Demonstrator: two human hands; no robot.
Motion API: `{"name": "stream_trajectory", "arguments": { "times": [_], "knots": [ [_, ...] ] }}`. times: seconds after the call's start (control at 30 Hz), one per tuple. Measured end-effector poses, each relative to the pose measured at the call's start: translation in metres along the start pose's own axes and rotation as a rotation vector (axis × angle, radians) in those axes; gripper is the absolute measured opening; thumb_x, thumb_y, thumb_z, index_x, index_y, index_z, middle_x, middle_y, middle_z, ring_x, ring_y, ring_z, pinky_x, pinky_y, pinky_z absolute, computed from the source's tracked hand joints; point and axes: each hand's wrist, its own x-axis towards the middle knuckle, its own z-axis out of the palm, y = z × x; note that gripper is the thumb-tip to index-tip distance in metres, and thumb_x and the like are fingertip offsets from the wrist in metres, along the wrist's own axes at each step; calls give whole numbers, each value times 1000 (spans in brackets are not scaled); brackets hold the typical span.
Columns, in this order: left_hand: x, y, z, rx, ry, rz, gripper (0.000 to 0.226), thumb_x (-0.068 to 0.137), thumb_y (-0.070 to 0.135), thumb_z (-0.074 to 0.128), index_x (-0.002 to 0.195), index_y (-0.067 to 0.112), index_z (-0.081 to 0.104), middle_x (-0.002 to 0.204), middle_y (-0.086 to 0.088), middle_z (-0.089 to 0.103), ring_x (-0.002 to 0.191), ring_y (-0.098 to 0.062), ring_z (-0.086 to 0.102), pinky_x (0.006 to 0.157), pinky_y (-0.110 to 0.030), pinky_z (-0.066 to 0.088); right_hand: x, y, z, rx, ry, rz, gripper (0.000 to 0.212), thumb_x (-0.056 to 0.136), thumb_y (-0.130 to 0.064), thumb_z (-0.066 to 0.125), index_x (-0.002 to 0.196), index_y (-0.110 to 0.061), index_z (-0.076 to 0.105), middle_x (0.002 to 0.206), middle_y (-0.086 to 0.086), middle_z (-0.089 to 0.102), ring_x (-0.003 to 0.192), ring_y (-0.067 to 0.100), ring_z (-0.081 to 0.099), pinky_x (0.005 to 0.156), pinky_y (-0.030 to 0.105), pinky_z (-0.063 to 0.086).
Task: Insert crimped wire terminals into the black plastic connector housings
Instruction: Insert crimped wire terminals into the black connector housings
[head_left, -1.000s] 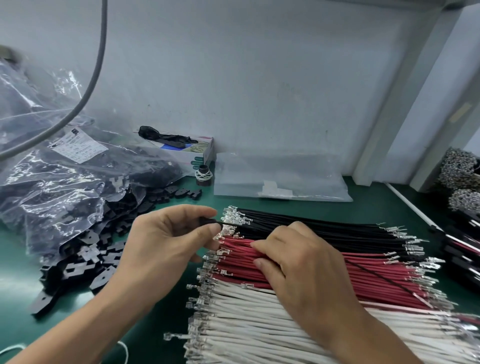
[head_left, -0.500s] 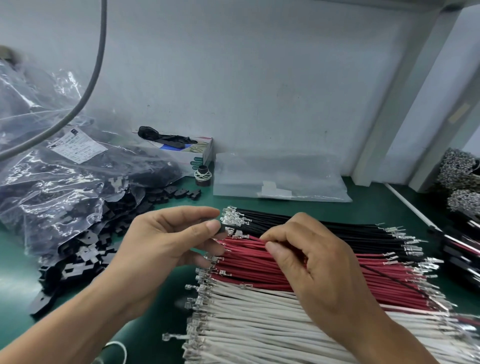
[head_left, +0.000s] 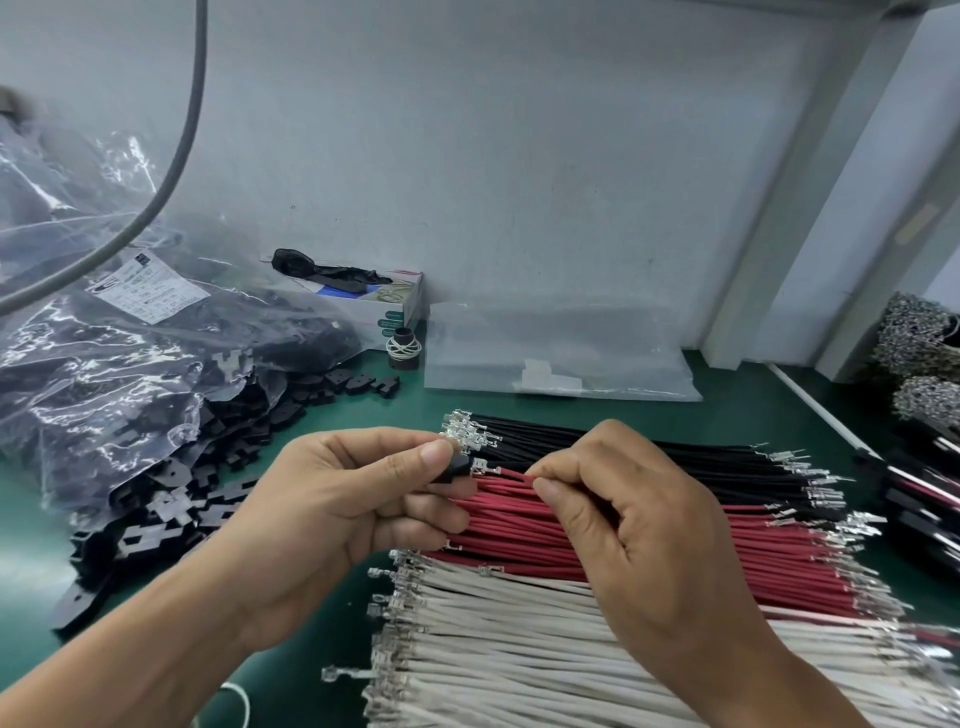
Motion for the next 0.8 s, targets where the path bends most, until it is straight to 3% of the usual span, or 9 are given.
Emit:
{"name": "stream_trajectory", "arguments": {
  "times": [0.1,0.2,0.33,0.43,0.5,0.67,0.8],
  "knots": [
    [1,0,-1,-9,-18,-9,47,65,30,90,99,0,79,96,-28,75,69,-26,75,58,-26,60,0,-1,0,-14,8,-27,14,96,-30,60,89,-26,72,85,-17,57,73,8,58,59,29,50],
    [0,0,-2,-6,-14,-8,53,61,33,94,98,0,79,94,-29,75,68,-27,75,58,-27,61,3,-4,-2,-131,21,-119,22,98,-32,55,89,-23,74,84,-14,57,69,5,55,54,25,48],
    [-1,1,-3,23,-4,-14,49,62,31,91,97,-1,79,94,-31,74,67,-28,74,56,-28,61,4,0,-7,-330,16,-298,5,91,-14,70,89,-18,72,82,-5,57,68,16,55,47,32,47],
    [-1,2,-1,46,8,-9,49,61,31,92,95,-1,79,94,-32,74,66,-27,74,56,-27,61,4,-1,-5,-395,10,-321,10,84,-8,74,85,-17,69,82,-5,56,67,17,51,45,34,44],
    [-2,1,0,54,30,-15,51,58,33,92,94,-1,80,91,-31,74,64,-26,73,54,-27,60,2,-4,-2,-353,7,-303,6,89,-12,70,85,-17,69,83,-6,55,67,15,51,48,32,45],
    [-6,-3,9,36,11,-9,52,60,35,91,97,0,80,91,-29,75,66,-27,74,54,-28,60,0,-9,5,-135,-6,-97,21,99,-32,54,89,-23,70,85,-13,56,70,7,54,56,29,49],
    [-8,-5,15,293,25,224,48,58,35,93,103,21,82,92,-16,79,74,-28,77,58,-30,61,0,-6,3,-93,-32,-18,17,96,-34,58,89,-25,71,85,-16,58,72,5,57,58,31,51]
  ]
}}
